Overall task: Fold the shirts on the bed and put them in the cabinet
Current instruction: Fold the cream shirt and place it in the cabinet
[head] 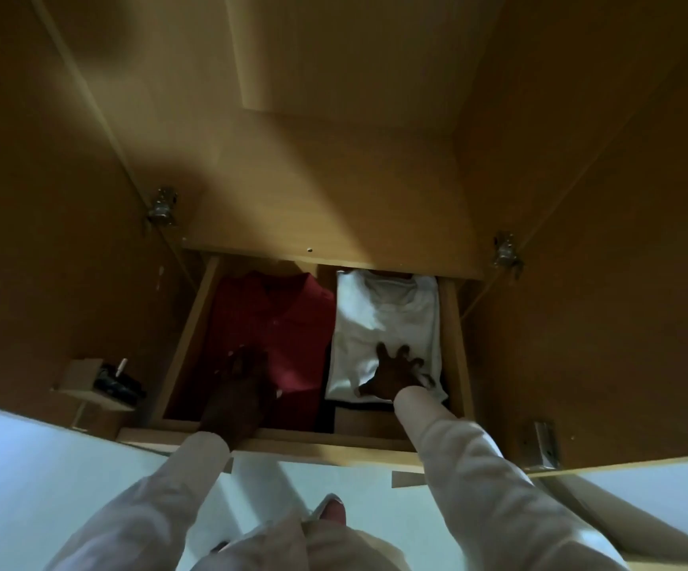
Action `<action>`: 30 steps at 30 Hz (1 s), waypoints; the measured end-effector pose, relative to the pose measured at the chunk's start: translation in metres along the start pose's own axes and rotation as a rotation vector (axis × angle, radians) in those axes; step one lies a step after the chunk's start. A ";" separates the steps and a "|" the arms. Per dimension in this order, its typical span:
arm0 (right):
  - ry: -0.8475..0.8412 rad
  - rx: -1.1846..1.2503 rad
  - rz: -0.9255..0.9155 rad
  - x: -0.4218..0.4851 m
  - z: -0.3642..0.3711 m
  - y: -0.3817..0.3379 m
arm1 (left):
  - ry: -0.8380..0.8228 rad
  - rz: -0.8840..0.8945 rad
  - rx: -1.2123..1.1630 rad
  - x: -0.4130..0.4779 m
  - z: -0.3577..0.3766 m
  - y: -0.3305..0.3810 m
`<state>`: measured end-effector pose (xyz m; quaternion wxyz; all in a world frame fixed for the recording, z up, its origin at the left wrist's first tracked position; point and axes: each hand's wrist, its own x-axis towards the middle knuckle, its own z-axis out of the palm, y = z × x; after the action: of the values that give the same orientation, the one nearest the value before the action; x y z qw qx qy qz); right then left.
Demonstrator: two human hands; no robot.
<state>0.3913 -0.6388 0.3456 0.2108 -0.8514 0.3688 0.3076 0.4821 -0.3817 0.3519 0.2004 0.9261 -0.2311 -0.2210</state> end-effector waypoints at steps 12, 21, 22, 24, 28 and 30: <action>0.216 -0.105 -0.579 -0.001 0.093 -0.112 | 0.234 0.155 0.244 -0.037 -0.003 -0.047; 0.167 -0.105 -0.572 0.031 0.049 -0.132 | 0.253 0.130 0.157 -0.039 -0.006 -0.042; 0.160 -0.104 -0.565 0.034 0.044 -0.134 | 0.263 0.130 0.164 -0.039 -0.007 -0.039; 0.144 -0.088 -0.575 0.037 0.036 -0.136 | 0.299 0.144 0.178 -0.038 -0.006 -0.039; 0.142 0.040 -0.628 0.031 0.022 -0.126 | 0.312 0.165 0.196 -0.032 -0.004 -0.041; 0.151 0.266 -0.603 0.014 0.014 -0.114 | 0.308 0.170 0.224 -0.031 -0.007 -0.038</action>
<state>0.4805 -0.5650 0.3410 0.3735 -0.9077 0.1518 0.1166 0.4736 -0.3332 0.3498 0.1471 0.9426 -0.2981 -0.0318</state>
